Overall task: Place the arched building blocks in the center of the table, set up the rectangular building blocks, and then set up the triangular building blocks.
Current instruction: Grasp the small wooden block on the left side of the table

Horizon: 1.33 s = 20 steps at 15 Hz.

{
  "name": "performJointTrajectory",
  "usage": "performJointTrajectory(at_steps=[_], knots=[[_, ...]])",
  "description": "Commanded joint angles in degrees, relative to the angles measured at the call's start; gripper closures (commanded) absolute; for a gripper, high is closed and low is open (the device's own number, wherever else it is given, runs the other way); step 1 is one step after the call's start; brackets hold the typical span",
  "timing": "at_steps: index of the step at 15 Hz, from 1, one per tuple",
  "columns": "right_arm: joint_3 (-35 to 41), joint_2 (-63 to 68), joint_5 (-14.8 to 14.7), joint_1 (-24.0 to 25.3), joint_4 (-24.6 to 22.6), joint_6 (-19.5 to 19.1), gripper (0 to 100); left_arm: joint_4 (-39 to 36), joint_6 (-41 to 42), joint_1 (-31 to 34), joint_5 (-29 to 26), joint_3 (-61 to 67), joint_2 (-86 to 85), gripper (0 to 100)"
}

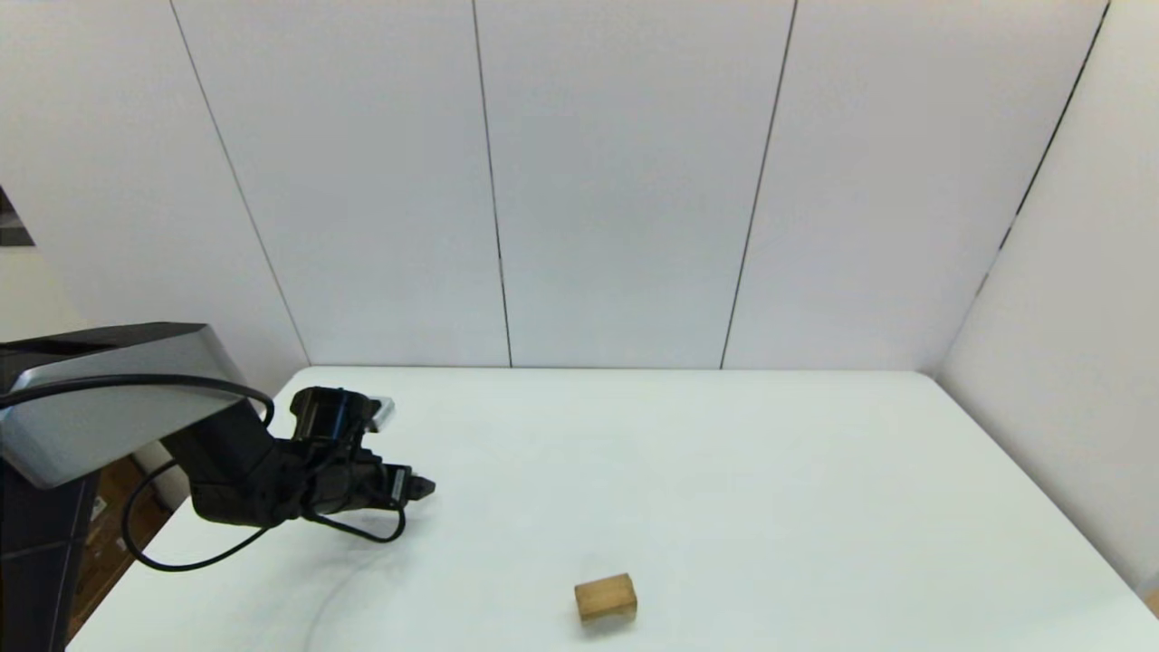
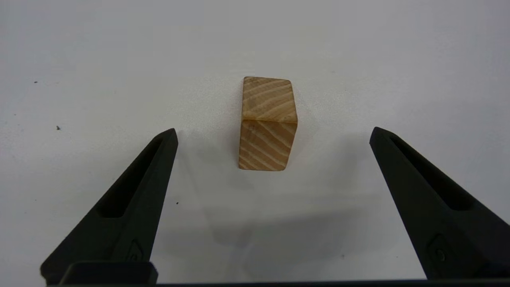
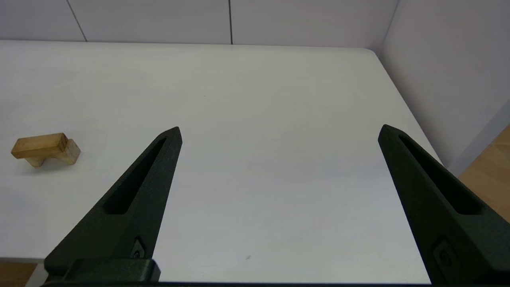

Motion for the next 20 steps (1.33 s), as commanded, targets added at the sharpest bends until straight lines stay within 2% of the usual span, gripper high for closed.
performJointTrajectory(at_steps=[1,8,9,20], knots=[[0.0,0.0,0.0,0.0,0.0,0.0,0,-0.2,0.1,0.1,0.1,-0.6,0.6,0],[0.0,0.0,0.0,0.0,0.0,0.0,0,-0.2,1.1,0.6,0.2,-1.5,1.1,0],[0.0,0.0,0.0,0.0,0.0,0.0,0,-0.2,1.2,0.6,0.2,-1.5,1.4,100],[0.0,0.0,0.0,0.0,0.0,0.0,0,-0.2,2.1,0.8,0.3,-2.0,0.9,100]])
